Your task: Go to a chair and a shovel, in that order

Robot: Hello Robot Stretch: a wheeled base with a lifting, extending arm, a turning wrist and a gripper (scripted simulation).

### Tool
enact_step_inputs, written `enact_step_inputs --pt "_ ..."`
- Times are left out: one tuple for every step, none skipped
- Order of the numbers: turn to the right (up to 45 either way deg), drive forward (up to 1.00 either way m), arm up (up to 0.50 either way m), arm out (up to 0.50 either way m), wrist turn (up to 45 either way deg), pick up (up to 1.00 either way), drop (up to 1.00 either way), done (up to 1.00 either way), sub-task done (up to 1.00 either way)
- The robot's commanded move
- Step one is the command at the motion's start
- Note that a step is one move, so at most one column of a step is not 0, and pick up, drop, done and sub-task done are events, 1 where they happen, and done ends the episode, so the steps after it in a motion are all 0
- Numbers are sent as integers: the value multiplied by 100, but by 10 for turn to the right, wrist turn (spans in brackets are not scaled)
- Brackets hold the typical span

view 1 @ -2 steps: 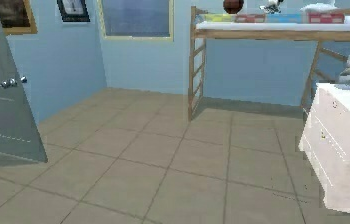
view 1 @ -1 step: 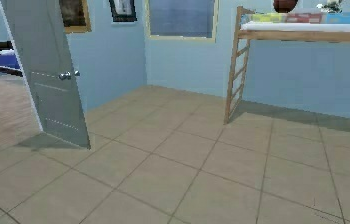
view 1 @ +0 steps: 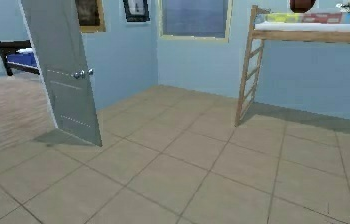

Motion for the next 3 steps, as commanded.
enact_step_inputs --pt "0 30 0 0 0 0 0 0 0" --pt "-450 0 0 0 0 0 0 0 0" --pt "-30 0 0 0 0 0 0 0 0"
